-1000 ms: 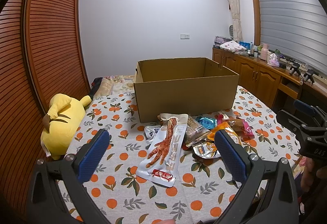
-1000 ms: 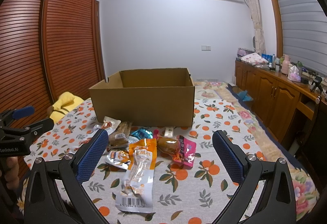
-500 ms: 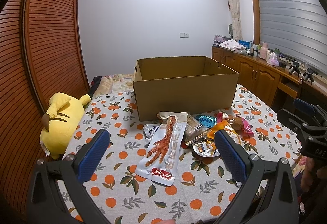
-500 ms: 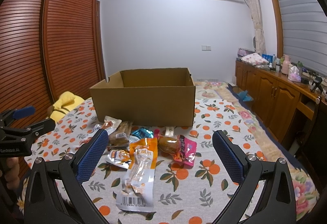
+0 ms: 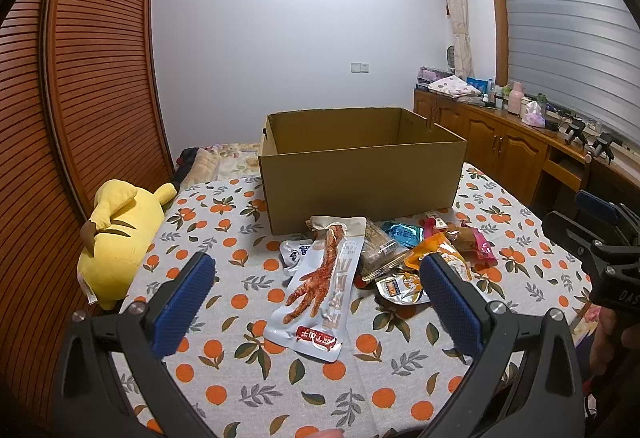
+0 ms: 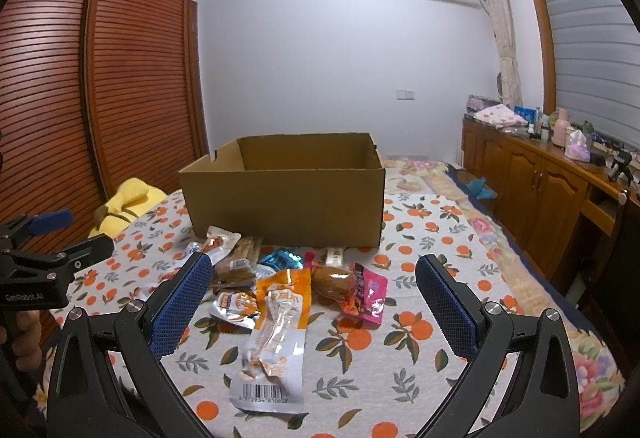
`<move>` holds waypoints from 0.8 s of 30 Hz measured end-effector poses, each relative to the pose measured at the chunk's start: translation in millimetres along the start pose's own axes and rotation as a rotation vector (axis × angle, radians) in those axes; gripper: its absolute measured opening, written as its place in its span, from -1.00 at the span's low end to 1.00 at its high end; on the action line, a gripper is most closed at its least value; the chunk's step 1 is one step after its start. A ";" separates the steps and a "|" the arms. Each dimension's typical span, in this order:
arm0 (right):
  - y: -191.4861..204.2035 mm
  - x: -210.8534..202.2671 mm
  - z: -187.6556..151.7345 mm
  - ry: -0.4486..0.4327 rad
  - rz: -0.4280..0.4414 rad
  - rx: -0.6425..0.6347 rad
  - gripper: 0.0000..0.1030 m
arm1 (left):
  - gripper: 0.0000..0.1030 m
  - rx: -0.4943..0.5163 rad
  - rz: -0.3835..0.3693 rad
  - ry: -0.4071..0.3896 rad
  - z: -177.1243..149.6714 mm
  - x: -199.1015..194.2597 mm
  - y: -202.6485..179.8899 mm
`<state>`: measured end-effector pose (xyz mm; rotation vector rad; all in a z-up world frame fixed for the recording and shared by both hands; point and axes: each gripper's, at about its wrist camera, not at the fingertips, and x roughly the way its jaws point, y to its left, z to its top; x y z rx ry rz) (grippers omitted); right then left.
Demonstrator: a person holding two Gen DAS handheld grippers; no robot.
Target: Organize snacks
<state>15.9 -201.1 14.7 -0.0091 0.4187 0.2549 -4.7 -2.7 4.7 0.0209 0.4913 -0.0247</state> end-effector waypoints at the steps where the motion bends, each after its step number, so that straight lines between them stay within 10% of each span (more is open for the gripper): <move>1: -0.3 0.1 0.1 0.000 0.000 -0.001 1.00 | 1.00 0.000 0.002 0.000 0.1 -0.3 -0.5; 24: 2.5 33.3 -20.0 0.138 0.080 -0.035 0.90 | 1.00 -0.002 -0.077 0.126 -16.9 43.5 18.9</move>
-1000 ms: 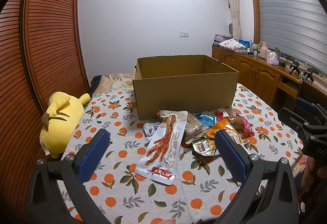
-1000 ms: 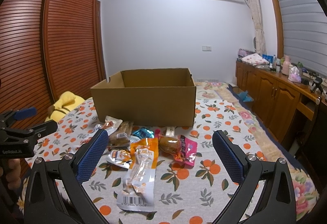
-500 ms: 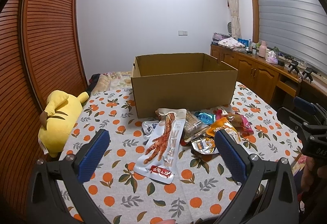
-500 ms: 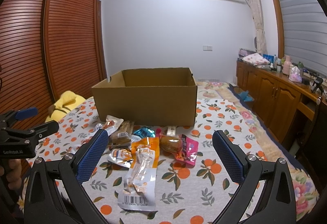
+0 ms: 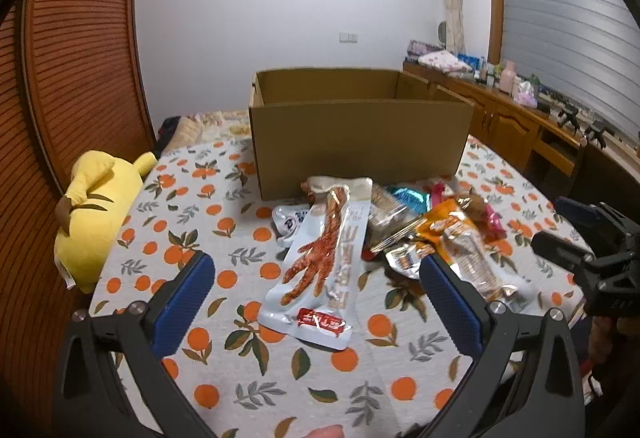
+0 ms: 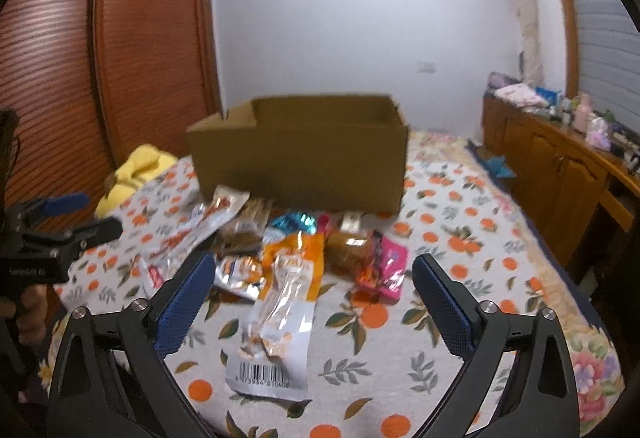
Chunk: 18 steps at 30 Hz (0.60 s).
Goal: Organize snacks
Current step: 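Grasp the chicken-feet pack with the left tool while the right tool grasps the orange pouch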
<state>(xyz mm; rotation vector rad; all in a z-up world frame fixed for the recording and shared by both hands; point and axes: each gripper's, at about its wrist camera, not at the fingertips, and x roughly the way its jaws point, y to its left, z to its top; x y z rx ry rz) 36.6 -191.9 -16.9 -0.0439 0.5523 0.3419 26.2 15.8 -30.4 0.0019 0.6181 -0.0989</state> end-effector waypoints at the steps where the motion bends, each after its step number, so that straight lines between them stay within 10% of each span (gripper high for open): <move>1: 0.6 6.6 -2.0 0.026 0.018 -0.011 0.88 | 1.00 0.000 -0.006 0.012 0.3 4.2 1.9; 18: 1.1 90.1 -14.0 0.304 0.169 -0.024 0.44 | 0.90 0.023 -0.130 0.160 12.0 59.3 24.0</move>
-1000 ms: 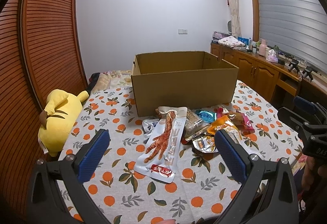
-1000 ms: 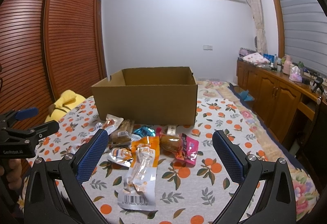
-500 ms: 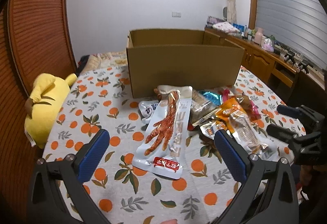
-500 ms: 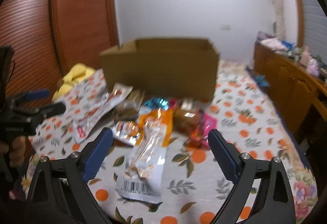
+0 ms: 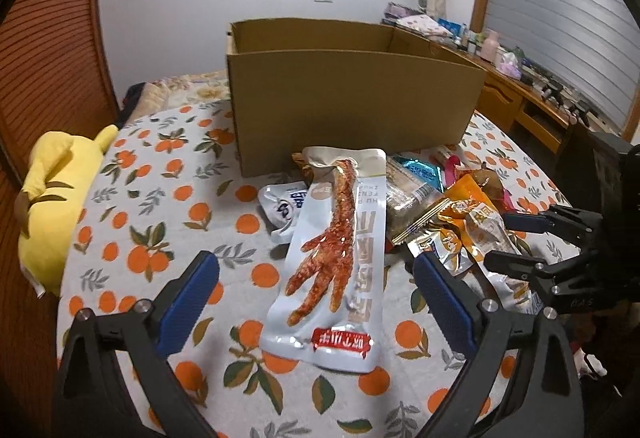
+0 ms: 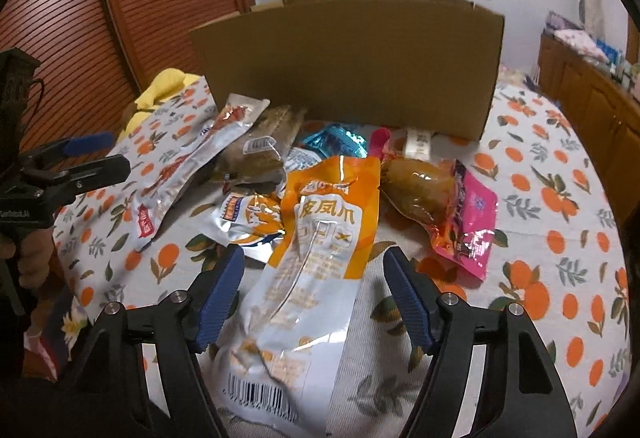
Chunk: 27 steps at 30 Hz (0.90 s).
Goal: Organize snacks
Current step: 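Grasp the chicken-feet pack with the left tool while the right tool grasps the orange pouch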
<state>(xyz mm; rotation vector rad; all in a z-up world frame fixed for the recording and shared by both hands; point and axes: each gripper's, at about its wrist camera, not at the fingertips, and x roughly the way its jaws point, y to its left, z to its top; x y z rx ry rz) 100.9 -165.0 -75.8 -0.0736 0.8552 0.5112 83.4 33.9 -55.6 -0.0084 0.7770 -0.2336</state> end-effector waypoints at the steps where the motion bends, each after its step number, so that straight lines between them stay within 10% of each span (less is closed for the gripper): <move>1: -0.2 2.6 0.9 0.010 0.004 -0.004 0.44 | 0.84 0.005 -0.006 0.009 1.5 2.9 0.0; 18: -1.6 18.7 4.6 0.072 0.011 -0.071 0.26 | 0.77 0.058 -0.041 0.174 20.4 65.1 -1.5; 27: 0.8 22.8 6.4 0.072 0.006 -0.088 0.26 | 0.24 0.074 -0.047 0.186 17.3 63.3 -1.0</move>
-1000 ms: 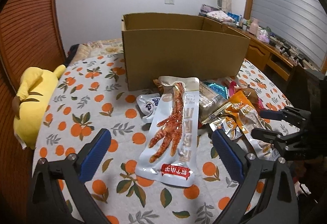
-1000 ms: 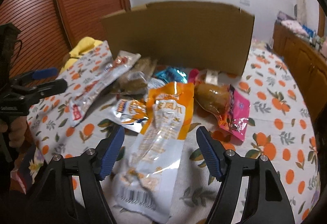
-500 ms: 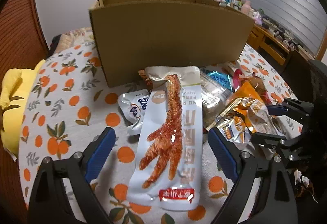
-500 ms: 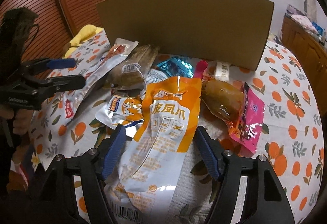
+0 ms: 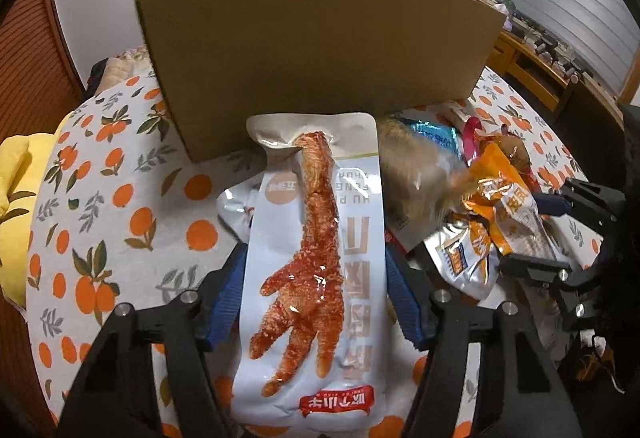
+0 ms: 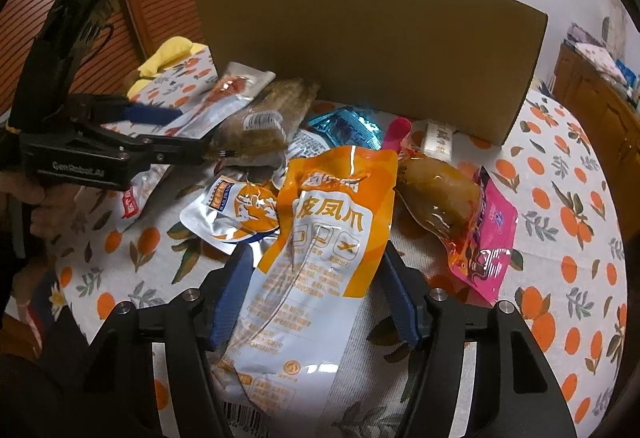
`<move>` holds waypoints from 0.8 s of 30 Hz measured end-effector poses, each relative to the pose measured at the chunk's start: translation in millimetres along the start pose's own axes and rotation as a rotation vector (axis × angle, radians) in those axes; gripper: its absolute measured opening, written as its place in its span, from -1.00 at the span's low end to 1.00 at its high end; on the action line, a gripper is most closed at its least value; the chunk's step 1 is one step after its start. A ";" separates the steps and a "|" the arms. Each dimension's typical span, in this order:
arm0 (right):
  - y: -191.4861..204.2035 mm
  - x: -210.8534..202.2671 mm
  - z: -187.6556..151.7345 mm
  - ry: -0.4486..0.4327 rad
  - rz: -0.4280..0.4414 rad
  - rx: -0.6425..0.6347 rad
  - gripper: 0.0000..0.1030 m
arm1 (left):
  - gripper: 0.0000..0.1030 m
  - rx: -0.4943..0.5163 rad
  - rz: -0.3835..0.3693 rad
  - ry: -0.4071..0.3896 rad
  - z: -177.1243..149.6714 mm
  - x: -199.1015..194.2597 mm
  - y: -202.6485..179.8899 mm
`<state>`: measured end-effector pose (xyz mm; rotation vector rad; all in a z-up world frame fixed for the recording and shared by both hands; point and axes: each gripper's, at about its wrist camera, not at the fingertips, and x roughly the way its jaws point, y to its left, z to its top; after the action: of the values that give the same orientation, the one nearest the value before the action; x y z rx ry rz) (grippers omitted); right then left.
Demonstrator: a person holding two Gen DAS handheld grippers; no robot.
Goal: Organize snacks
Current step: 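Grasp the chicken-feet pack with the left tool while the right tool grasps the orange pouch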
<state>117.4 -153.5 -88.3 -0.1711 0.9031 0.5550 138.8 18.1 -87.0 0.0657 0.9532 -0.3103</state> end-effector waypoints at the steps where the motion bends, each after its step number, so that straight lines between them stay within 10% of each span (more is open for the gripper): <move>1: -0.6 0.4 0.0 -0.002 0.002 0.003 0.26 | 0.23 -0.002 0.001 -0.004 -1.3 -1.4 -0.2; 24: -7.5 -16.8 0.1 -0.053 0.019 0.020 -0.30 | -0.06 -0.095 -0.022 -0.112 -28.7 -38.6 8.6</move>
<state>113.2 -166.3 -75.7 -0.1292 0.8588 0.5659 97.8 40.8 -73.1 -0.0488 0.8566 -0.2861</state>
